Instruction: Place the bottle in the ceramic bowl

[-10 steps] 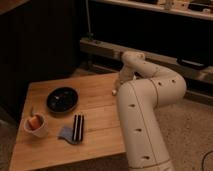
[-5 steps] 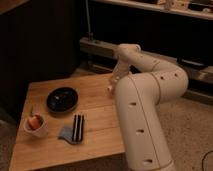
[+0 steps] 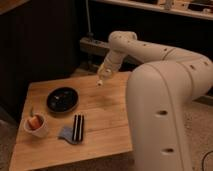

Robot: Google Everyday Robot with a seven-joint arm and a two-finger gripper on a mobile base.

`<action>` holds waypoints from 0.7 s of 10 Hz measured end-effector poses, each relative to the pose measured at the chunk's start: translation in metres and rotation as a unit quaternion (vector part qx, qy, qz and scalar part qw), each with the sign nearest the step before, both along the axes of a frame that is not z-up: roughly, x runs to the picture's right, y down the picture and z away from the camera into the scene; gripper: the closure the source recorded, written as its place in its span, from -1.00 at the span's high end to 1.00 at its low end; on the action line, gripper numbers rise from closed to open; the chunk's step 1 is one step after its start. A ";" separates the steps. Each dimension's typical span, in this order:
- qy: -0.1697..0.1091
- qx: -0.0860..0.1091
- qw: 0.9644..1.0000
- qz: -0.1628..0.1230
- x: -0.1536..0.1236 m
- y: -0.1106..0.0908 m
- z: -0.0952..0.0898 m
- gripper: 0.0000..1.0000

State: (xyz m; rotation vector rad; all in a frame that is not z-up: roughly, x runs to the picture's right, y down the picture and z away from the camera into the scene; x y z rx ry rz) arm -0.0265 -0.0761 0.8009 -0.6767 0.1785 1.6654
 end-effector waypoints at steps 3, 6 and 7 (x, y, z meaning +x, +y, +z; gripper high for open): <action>-0.110 0.032 0.992 -0.054 -0.061 0.020 -0.050 -1.00; -0.262 0.053 0.959 -0.097 -0.127 0.043 -0.093 -1.00; -0.299 0.052 0.947 -0.108 -0.144 0.047 -0.101 -1.00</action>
